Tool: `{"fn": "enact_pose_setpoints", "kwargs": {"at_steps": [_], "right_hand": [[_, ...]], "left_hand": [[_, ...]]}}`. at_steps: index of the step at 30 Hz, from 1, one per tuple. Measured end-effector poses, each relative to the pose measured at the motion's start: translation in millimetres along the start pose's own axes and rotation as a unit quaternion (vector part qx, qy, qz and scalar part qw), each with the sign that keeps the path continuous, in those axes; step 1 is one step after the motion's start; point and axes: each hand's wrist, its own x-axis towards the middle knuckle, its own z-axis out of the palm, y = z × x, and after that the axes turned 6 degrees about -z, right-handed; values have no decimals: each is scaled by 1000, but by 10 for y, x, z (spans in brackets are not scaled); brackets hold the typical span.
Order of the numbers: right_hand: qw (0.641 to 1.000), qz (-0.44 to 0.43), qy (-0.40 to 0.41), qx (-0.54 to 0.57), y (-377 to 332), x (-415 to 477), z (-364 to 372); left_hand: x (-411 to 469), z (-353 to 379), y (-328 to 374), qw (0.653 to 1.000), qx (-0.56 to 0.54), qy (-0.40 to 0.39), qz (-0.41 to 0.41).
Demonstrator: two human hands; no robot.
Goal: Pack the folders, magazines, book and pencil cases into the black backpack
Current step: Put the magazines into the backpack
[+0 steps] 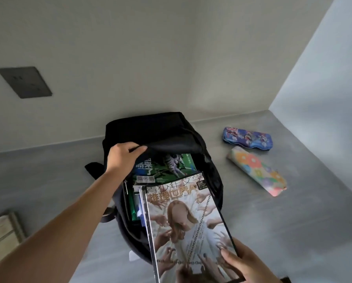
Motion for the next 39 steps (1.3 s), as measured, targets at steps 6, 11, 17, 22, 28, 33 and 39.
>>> {"fn": "enact_pose_setpoints", "kwargs": {"at_steps": [6,11,17,22,28,33,39], "right_hand": [[987,56,-35,148,-140,80,135],[989,43,-53,134,-233,47,-57],[966,96,-11,240,-302,415,10],[984,108,3,145,-547,1238,239],[978,89,47,182,-962,1965,436],[962,72,148,219,-898,2101,459],[971,28,203,121,-790,2181,535]], "left_hand": [[30,-124,-19,996,-82,-15,-28],[24,-177,-36,992,-118,-28,-40],[6,-168,-15,988,-140,-33,-52],[24,-151,-40,990,-132,-30,-46],[35,-143,-51,989,-135,-26,-51],[5,-132,-26,990,-131,-26,-52],[-44,-92,-44,990,-121,-48,-53]]}}
